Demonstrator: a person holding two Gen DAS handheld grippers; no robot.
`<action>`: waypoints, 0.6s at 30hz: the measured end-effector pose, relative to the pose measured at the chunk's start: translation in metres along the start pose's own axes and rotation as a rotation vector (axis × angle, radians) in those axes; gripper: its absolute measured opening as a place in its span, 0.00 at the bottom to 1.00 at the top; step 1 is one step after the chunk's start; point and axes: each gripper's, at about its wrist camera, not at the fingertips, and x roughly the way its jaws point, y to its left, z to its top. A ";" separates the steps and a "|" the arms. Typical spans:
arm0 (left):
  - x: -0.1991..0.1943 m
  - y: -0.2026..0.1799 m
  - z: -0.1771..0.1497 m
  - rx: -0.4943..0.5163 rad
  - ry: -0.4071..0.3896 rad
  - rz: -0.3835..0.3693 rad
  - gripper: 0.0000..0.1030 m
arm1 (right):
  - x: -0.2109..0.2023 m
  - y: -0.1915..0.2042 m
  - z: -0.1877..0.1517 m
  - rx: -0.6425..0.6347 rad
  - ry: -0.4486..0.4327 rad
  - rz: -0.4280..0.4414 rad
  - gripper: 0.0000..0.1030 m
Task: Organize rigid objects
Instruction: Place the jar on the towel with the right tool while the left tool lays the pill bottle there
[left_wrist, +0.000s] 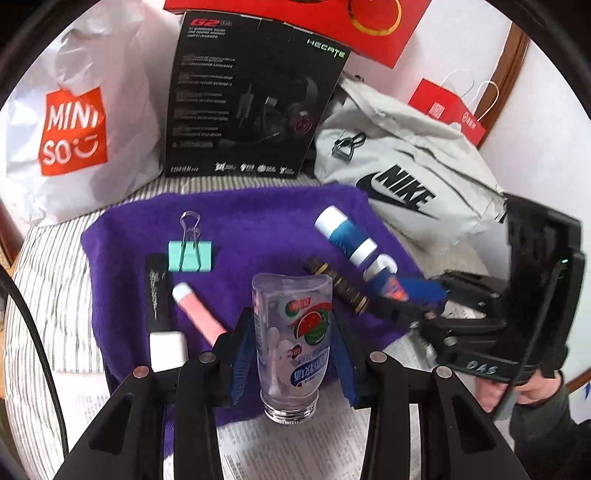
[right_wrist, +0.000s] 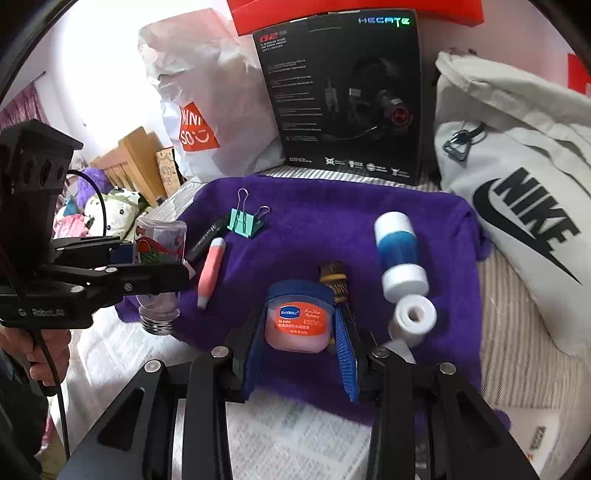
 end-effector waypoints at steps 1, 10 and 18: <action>0.001 0.001 0.005 0.003 -0.003 0.006 0.37 | 0.003 0.000 0.002 0.001 0.002 0.000 0.35; 0.037 0.023 0.028 -0.025 0.046 0.020 0.37 | 0.041 -0.003 0.004 -0.018 0.067 0.009 0.35; 0.068 0.033 0.031 -0.042 0.094 0.034 0.37 | 0.048 0.007 0.003 -0.087 0.067 -0.011 0.35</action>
